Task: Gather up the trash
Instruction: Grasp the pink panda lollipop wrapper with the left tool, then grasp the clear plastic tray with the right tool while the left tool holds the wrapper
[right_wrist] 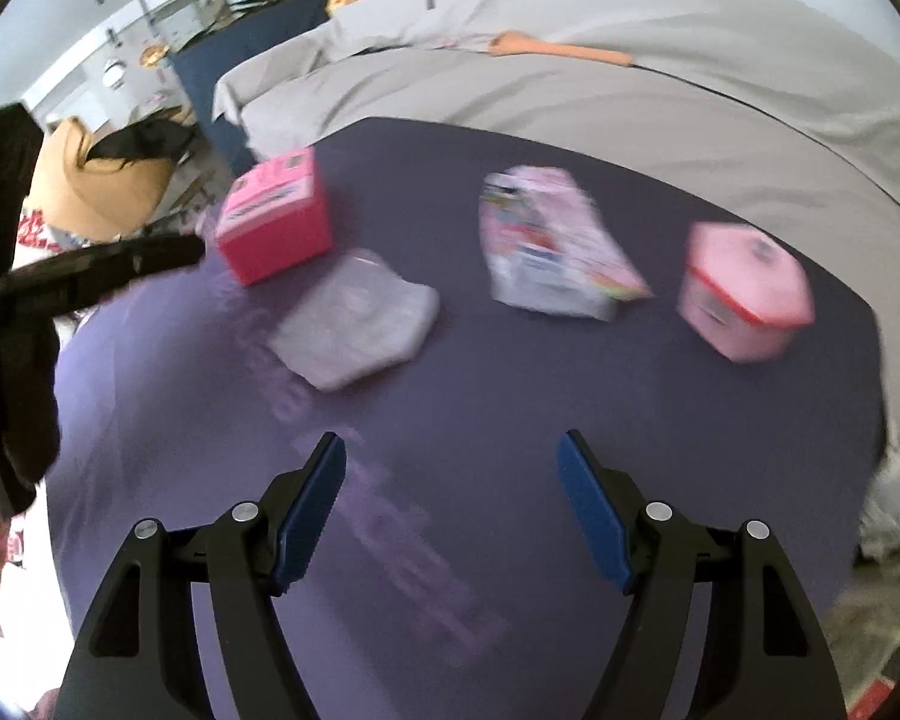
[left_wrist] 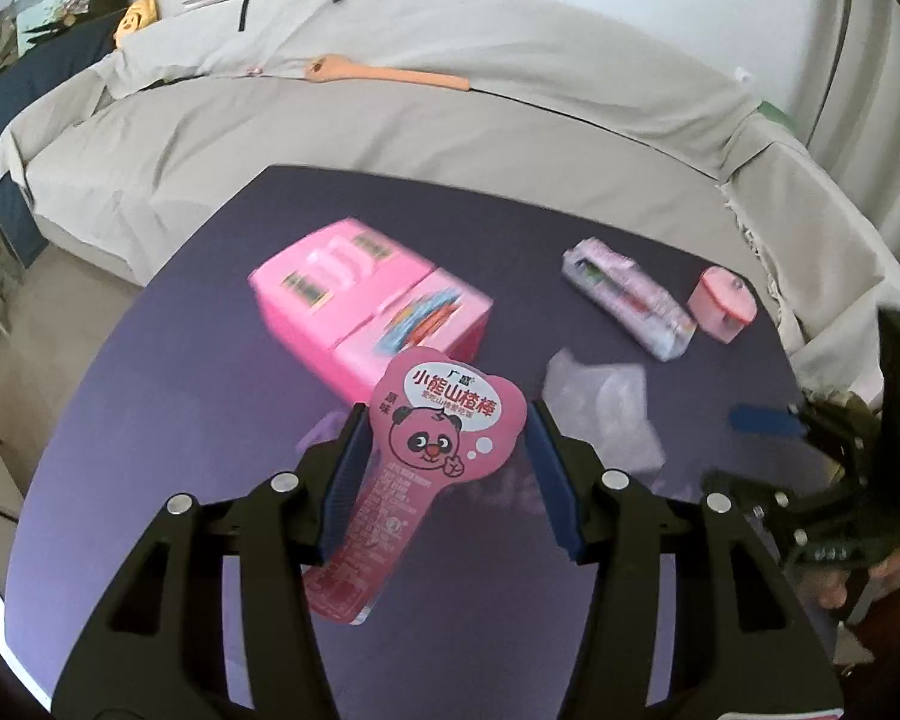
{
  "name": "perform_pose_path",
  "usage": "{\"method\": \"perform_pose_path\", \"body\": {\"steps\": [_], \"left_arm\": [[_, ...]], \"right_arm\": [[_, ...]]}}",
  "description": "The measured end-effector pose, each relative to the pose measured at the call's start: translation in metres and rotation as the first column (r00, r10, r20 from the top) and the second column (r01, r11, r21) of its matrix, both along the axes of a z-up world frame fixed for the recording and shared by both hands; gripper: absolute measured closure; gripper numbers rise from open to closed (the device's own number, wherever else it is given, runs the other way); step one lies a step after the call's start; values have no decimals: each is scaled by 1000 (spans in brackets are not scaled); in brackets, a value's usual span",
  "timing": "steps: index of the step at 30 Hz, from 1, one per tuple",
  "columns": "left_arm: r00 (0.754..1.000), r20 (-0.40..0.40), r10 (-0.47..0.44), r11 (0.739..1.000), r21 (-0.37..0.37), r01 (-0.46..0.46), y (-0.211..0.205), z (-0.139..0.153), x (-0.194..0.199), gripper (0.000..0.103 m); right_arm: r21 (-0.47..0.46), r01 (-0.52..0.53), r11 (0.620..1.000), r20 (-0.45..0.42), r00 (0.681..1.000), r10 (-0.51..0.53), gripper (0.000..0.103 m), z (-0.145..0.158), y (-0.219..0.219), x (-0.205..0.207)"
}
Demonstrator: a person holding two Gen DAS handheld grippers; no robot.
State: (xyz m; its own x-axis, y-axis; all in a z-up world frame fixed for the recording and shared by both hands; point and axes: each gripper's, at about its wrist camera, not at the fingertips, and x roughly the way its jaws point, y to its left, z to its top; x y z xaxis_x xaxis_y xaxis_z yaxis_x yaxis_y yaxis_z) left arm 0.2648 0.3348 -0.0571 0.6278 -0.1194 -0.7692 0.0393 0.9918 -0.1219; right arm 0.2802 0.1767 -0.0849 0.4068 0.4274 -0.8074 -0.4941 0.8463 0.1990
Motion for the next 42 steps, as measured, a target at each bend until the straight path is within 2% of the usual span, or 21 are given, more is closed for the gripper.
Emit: {"method": "perform_pose_path", "body": {"steps": [4, 11, 13, 15, 18, 20, 21, 22, 23, 24, 25, 26, 29, 33, 37, 42], "left_arm": [[999, 0, 33, 999, -41, -33, 24, -10, -13, 53], [999, -4, 54, 994, -98, -54, 51, -23, -22, 53], [998, -4, 57, 992, -113, -57, 57, -24, -23, 53], [998, -9, 61, 989, -135, -62, 63, -25, -22, 53], [998, -15, 61, 987, -146, -62, 66, -24, -21, 53], [998, -18, 59, 987, -151, -61, 67, -21, -21, 53], [998, -18, 61, 987, -148, -63, 67, -19, -22, 53], [998, -15, 65, 988, -142, -66, 67, -16, -23, 53], [998, -14, 68, 988, -139, -69, 68, -15, -24, 53], [997, -13, 70, 988, -137, -71, 67, -13, -25, 53], [997, -12, 75, 988, -135, -76, 65, -10, -26, 53], [997, -10, 79, 988, -135, -80, 63, -7, -27, 53], [997, 2, 83, 987, -139, -82, 52, 1, -33, 53], [997, 19, 73, 989, -133, -70, 31, 12, -41, 53], [998, 46, 52, 991, -127, -45, 1, 27, -49, 53], [994, 103, -18, 994, -107, 29, -45, 55, -56, 53]], "right_arm": [[9, -19, 1000, -22, 1000, 19, 34, -2, 34, 18], [-5, 28, 1000, -31, 999, -28, 33, -9, 56, 43], [-14, 30, 999, -25, 999, -30, 29, -10, 58, 43], [-42, 14, 999, -13, 1000, -15, 25, -12, 64, 40], [-137, -1, 991, 14, 1000, 2, 25, -13, 78, 36], [-137, 4, 991, 26, 1000, 0, 25, -12, 79, 35], [-137, 2, 991, 30, 1000, 3, 27, -12, 79, 34], [-137, 0, 991, 36, 999, 5, 42, -12, 78, 32], [-134, 2, 991, 45, 999, 4, 64, -10, 75, 30], [-134, 3, 991, 46, 999, 4, 70, -7, 73, 28], [-127, -1, 992, 39, 999, 6, 84, -6, 72, 27], [-103, -8, 995, 23, 1000, 10, 90, -4, 67, 25], [-72, -12, 997, 41, 999, 15, 95, 8, 57, 14], [-25, -18, 1000, 84, 996, 20, 98, 32, 37, -7], [-16, -7, 1000, 170, 985, 9, 99, 62, 12, -32], [21, 50, 999, 264, 963, -54, 99, 100, -42, -60]]}}
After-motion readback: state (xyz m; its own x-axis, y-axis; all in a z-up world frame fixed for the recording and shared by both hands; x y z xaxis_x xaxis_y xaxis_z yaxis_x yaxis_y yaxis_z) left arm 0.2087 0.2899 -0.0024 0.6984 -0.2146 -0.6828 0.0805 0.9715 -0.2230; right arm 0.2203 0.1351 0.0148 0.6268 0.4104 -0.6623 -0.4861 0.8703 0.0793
